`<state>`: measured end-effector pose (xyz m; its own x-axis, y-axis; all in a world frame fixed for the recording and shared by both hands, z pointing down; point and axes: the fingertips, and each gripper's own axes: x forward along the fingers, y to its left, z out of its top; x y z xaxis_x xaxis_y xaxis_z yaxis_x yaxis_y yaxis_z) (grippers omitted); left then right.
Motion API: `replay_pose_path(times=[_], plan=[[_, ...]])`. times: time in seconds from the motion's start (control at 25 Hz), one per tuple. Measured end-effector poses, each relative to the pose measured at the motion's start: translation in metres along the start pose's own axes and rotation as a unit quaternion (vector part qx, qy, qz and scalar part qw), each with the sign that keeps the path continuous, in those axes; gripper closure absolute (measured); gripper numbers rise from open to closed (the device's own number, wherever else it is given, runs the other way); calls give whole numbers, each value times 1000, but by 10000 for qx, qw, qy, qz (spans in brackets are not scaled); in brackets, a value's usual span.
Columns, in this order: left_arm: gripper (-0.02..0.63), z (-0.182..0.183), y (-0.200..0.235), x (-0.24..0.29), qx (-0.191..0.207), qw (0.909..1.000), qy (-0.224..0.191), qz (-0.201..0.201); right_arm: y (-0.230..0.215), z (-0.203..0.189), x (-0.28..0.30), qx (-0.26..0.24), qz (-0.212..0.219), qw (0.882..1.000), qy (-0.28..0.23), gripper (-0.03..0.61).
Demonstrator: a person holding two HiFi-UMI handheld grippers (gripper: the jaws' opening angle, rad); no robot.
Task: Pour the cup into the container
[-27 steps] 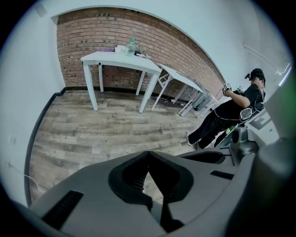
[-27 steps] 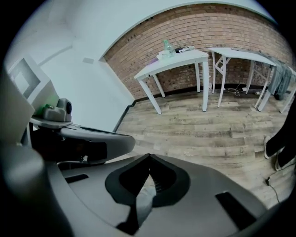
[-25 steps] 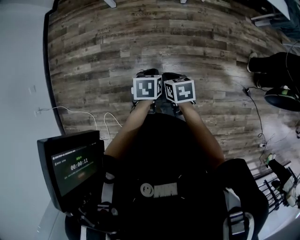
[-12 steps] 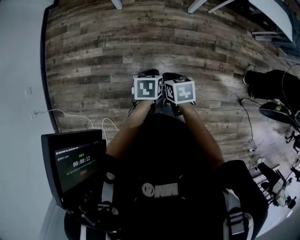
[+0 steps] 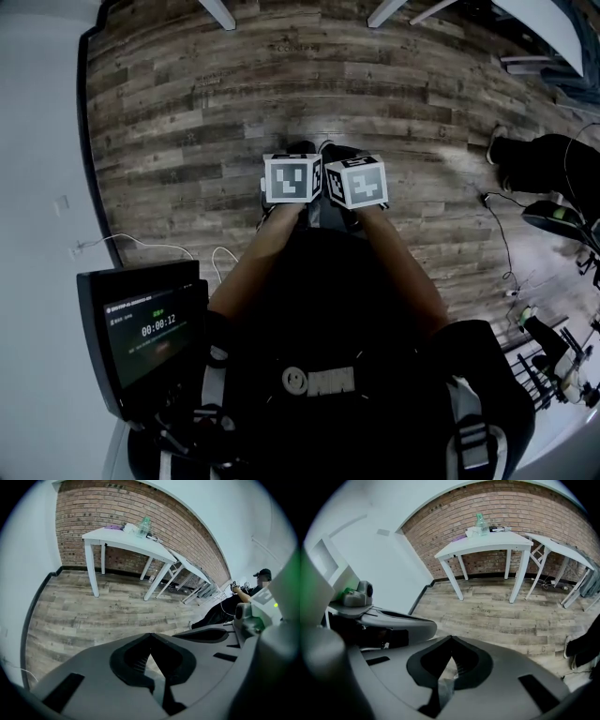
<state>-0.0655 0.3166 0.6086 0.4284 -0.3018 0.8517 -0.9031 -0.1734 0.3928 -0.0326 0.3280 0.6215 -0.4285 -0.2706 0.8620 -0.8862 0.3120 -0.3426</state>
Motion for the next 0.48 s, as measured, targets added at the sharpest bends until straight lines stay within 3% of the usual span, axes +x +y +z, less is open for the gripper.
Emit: replay_pose_path(times=[0.48], plan=[[614, 85, -23, 50, 66, 9992, 174, 344, -64, 87, 10, 5, 467, 9989, -79, 574]])
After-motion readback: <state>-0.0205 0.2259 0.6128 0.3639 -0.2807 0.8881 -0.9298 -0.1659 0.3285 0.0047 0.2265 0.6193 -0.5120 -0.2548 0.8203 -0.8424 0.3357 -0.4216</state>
